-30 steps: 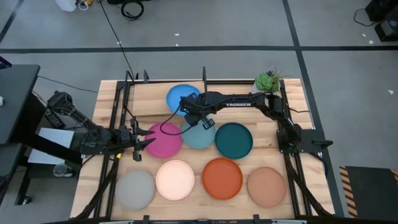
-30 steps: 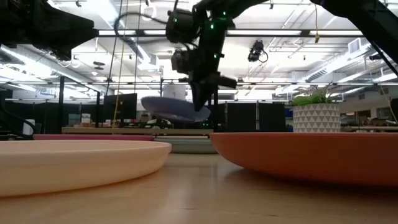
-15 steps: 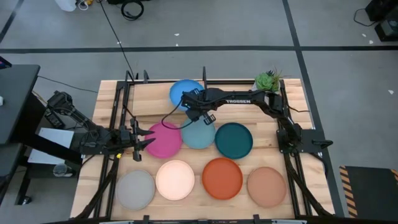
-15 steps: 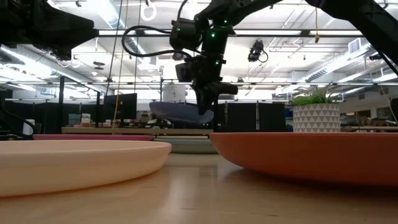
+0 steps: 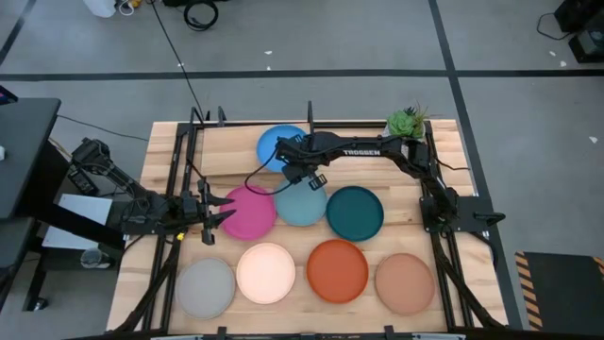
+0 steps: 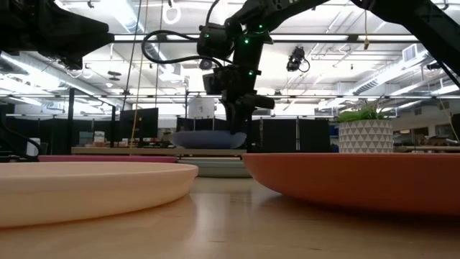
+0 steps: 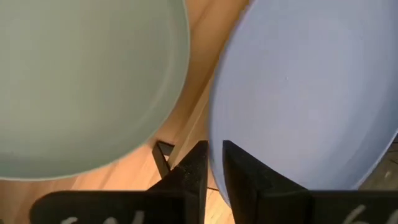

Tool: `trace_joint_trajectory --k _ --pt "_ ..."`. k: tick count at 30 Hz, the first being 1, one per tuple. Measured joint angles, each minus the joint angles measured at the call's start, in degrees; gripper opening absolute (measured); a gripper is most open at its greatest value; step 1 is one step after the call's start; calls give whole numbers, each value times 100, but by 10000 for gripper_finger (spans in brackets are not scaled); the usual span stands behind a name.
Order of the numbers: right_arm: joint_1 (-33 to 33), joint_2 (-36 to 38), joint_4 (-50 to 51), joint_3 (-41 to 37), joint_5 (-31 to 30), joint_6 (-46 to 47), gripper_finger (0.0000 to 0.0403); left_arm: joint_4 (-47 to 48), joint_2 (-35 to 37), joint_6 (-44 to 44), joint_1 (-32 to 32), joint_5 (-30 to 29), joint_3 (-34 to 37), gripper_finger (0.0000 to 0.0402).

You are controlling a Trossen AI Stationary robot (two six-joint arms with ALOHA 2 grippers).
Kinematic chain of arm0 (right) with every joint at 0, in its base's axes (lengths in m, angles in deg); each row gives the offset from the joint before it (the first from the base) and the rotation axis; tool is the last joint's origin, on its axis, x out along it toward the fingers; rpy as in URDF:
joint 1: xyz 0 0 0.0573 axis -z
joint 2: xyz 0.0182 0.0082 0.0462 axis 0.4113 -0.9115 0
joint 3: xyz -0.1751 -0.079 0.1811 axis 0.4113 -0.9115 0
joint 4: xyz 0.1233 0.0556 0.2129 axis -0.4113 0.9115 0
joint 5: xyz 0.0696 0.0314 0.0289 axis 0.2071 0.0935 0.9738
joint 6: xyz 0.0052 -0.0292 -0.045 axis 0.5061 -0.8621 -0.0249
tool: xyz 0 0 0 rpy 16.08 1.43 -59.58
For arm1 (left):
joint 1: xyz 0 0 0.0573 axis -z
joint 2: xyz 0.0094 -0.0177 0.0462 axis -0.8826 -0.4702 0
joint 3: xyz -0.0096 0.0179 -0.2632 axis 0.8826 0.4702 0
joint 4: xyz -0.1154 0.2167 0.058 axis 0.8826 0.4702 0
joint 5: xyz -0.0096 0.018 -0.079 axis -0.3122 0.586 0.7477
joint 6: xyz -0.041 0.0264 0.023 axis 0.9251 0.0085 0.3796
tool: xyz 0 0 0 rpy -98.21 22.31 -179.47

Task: Place and stack plates onto a shelf
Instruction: Put the blue plate on the shelf, then stack the dark green plate on top of the blue plate on the shelf

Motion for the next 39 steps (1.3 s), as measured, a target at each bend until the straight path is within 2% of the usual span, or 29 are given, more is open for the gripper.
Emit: trace_joint_trajectory --k 4,8,13,16,21,27,33,39 --pt "-33 0 -43 0 -36 103 78 2 0 2 0 0 -2 142" --pt "-227 23 157 68 -498 381 83 12 0 7 0 0 -2 142" --pt "-592 142 426 374 -673 892 83 37 -1 13 0 0 -3 142" --pt "-786 252 701 395 -437 1476 83 52 0 17 0 0 -5 142" --pt "-1069 295 1197 169 620 2667 82 121 -2 43 0 0 -7 142" --pt "-1467 291 1553 -197 778 4209 94 124 -2 66 0 0 -7 142" --pt "-1742 289 1505 -582 1012 5755 134 123 -2 68 0 0 -7 142" --pt "-1898 286 1509 -953 1172 6432 196 124 -2 63 1 0 -7 142"
